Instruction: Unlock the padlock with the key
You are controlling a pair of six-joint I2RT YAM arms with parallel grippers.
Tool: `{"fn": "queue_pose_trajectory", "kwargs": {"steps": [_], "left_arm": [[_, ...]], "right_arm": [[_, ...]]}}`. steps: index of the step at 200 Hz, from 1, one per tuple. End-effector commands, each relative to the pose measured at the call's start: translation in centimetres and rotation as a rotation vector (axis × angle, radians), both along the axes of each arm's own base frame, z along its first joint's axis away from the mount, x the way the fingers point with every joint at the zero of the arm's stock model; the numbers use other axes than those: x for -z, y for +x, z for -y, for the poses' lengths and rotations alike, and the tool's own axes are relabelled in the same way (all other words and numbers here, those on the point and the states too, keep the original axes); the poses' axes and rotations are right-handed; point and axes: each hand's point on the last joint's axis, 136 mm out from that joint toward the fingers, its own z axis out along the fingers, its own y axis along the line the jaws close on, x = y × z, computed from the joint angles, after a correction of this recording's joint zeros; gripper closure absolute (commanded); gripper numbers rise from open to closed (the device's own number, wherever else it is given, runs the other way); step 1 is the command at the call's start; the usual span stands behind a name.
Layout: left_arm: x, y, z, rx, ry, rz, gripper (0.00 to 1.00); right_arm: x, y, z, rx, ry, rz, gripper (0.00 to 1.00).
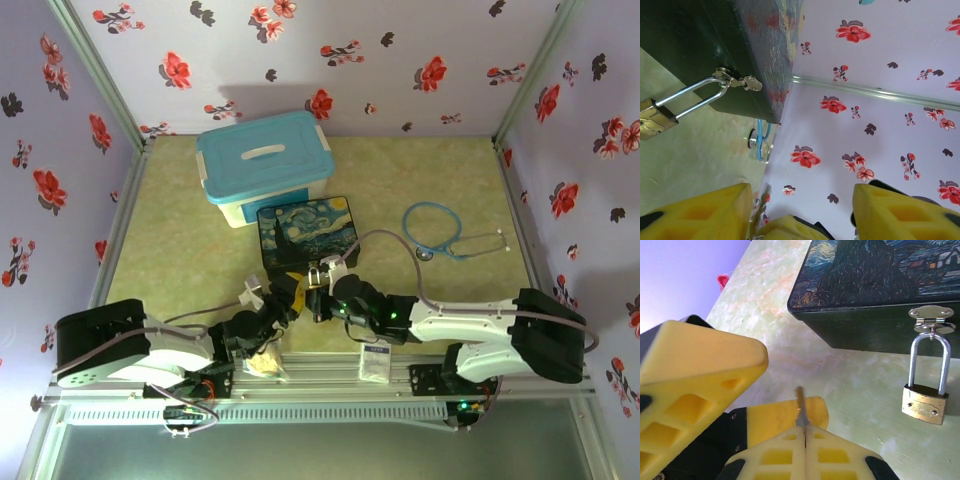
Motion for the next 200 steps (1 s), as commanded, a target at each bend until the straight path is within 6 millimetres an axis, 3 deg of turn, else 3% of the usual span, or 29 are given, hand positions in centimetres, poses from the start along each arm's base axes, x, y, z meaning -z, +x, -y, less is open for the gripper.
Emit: {"fn": "queue_pose_trajectory", "kwargs": {"steps": [1,53,74,114,145,160,171,187,200], "left_arm": [[0.5,-0.1,-0.5,-0.004,0.054,0.018,0.47],[1.1,-0.2,-0.8,0.001,0.115,0.019,0.65],[1.3,-0.2,-0.9,0.001,0.131,0.019,0.80],[2.1,0.0,-1.0,-0.001,0.172,0.010,0.82],[2.4,0.1,-1.0,0.005,0.180,0.008,1.00],[2.1,0.2,-0.8,0.018,0.190,0.026,1.00],[1.6,0.3,-0.4,0.049,0.206,0.047,1.00],[1.0,0.6,0.3,0.095,0.267,0.084,1.00],[0.5,0.9,0.5,0.135,0.350,0.120,1.00]], "right_arm": [[-0.4,0.0,0.6,0.003,-0.023,0.028,1.00],[-0.5,-0.1,1.1,0.001,-0.037,0.040,1.00],[-0.7,-0.1,1.1,0.000,-0.036,0.045,1.00],[-0.7,-0.2,1.2,-0.005,-0.040,0.046,1.00],[-0.8,-0.2,1.3,-0.008,-0.042,0.051,1.00],[-0.7,-0.1,1.4,-0.003,-0.048,0.054,0.85],[-0.7,0.0,1.7,0.008,-0.045,0.053,0.69],[-1.4,0.1,2.1,0.001,0.015,0.046,0.33],[-2.6,0.1,2.5,-0.026,0.115,0.035,0.20]]}}
